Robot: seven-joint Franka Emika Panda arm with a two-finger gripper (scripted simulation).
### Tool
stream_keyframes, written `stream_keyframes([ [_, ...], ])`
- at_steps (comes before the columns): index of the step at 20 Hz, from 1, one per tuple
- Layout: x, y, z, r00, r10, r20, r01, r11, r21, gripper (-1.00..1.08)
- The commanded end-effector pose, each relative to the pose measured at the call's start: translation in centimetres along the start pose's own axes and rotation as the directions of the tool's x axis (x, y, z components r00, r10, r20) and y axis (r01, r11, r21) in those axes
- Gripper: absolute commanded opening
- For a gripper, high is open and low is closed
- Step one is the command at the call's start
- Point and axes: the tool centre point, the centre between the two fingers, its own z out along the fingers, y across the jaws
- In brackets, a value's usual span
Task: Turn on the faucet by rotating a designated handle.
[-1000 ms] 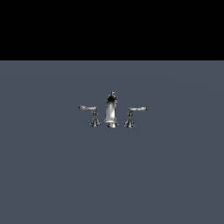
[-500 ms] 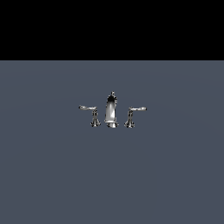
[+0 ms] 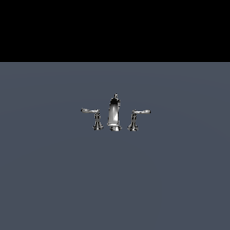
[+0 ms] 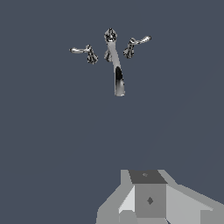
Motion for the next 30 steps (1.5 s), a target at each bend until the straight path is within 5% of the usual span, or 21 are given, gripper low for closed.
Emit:
stream_keyframes([
  [1, 0.4, -1.1, 1.1, 0.999, 0.048, 0.0, -0.048, 0.999, 0.001, -1.0],
  [14, 3.9, -7.1, 7.5, 0.95, 0.311, 0.002, -0.311, 0.95, 0.007, -1.0],
  [30, 10.1, -12.8, 14.9, 0.808, 0.589, 0.007, -0.59, 0.808, 0.015, -1.0],
])
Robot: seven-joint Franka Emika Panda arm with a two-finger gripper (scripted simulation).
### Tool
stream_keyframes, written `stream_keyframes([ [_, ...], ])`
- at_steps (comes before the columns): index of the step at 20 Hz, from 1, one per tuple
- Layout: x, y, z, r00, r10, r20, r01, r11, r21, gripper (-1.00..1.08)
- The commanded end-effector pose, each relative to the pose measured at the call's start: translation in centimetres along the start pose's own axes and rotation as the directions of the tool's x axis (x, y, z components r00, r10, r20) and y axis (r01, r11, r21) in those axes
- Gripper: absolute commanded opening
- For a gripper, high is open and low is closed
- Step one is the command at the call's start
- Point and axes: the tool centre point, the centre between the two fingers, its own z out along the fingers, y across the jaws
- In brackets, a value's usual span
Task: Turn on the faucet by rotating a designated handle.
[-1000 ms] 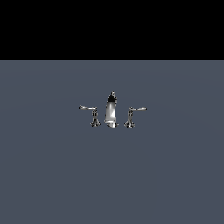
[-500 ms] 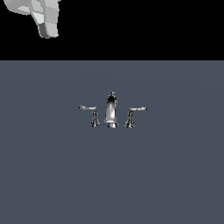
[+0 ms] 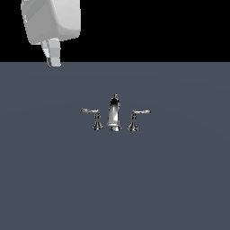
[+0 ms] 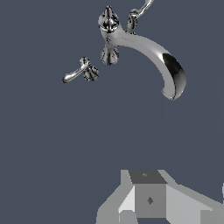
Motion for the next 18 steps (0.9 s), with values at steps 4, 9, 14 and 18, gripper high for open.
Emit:
stream_keyframes([
  [4, 1.1, -2.5, 2.4, 0.995, 0.101, 0.001, -0.101, 0.995, 0.004, -1.0],
  [9, 2.3, -4.5, 4.4, 0.982, 0.187, 0.001, -0.187, 0.982, 0.006, -1.0],
  [14, 3.7, -6.3, 6.5, 0.963, 0.271, 0.0, -0.271, 0.962, 0.007, -1.0],
  [18, 5.0, -7.8, 8.2, 0.94, 0.34, -0.002, -0.34, 0.94, 0.007, -1.0],
])
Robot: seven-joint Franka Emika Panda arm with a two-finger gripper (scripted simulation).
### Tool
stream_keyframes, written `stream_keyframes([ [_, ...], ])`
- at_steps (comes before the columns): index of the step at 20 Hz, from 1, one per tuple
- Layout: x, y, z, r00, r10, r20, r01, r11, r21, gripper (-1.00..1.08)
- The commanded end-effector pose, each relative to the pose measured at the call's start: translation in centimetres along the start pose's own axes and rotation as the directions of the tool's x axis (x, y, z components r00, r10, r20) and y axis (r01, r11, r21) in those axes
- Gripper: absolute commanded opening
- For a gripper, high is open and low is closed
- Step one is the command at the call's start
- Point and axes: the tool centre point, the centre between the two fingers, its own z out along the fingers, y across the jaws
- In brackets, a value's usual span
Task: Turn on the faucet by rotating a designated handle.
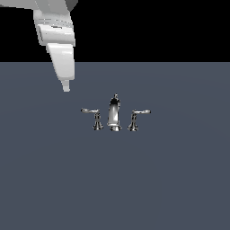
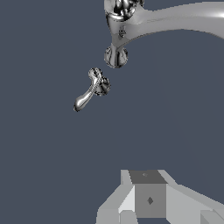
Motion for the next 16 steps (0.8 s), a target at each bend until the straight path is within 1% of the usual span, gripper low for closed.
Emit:
stream_keyframes([
  [1, 0.5, -1.1, 1.1, 0.999, 0.047, -0.002, -0.047, 0.999, 0.001, -1.0],
  [5, 1.6, -3.0, 3.1, 0.992, 0.128, -0.005, -0.128, 0.992, 0.001, -1.0],
  [8, 2.6, -4.5, 4.7, 0.981, 0.195, -0.008, -0.195, 0.981, 0.001, -1.0],
  [16, 5.8, -8.1, 8.7, 0.932, 0.363, -0.013, -0.363, 0.932, 0.003, -1.0],
])
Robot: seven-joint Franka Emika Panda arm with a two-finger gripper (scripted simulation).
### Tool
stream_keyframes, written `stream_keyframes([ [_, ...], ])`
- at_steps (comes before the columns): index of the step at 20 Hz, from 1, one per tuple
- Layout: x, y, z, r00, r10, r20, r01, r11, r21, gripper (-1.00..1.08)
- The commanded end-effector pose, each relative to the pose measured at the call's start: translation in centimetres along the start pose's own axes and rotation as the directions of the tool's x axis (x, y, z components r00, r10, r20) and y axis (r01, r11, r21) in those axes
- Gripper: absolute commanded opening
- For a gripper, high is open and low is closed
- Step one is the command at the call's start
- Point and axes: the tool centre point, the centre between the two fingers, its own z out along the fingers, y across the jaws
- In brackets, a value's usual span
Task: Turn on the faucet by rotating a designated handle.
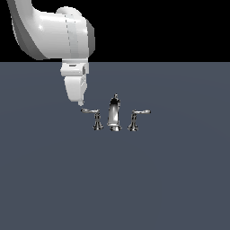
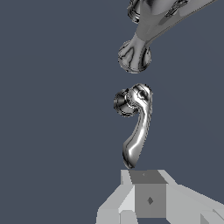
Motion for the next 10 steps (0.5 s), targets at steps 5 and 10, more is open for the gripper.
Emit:
stream_keyframes([
  [5, 1.5, -2.8, 2.5, 0.994, 0.114, -0.003, -0.114, 0.994, 0.002, -1.0],
  [10, 2.3, -4.0, 3.7, 0.986, 0.166, -0.002, -0.166, 0.986, 0.002, -1.0],
])
